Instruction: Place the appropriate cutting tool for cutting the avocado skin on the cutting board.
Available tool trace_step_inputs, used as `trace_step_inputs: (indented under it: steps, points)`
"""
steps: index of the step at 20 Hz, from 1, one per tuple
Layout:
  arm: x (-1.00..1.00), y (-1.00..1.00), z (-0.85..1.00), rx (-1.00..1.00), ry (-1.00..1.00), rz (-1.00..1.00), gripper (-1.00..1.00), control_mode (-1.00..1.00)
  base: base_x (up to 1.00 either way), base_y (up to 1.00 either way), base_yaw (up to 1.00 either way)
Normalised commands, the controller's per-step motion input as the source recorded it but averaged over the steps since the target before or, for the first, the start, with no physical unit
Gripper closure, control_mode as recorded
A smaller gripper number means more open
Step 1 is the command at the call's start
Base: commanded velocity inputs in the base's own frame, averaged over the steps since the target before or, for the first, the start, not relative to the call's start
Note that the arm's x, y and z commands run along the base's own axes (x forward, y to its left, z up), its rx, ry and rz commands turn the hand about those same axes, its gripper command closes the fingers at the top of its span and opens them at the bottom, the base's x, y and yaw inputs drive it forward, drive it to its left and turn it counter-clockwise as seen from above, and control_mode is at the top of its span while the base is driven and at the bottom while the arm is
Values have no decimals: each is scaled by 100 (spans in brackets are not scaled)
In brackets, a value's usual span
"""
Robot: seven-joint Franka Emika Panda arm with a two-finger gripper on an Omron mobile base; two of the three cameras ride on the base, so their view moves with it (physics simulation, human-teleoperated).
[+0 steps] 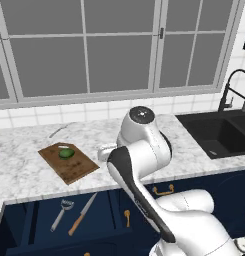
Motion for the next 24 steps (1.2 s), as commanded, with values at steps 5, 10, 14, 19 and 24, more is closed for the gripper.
trace_step_inputs:
  steps: [5, 10, 14, 19, 24]
  points:
    - [-56, 69, -38, 0, 0, 0, -100, -100, 0, 0, 0]
    - [-12, 13, -7, 0, -2, 0, -100, -100, 0, 0, 0]
    - [0, 9, -26, 0, 0, 0, -100, -100, 0, 0, 0]
    - [0, 45, -75, 0, 0, 0, -100, -100, 0, 0, 0]
    - [2, 58, -45, 0, 0, 0, -100, -100, 0, 0, 0]
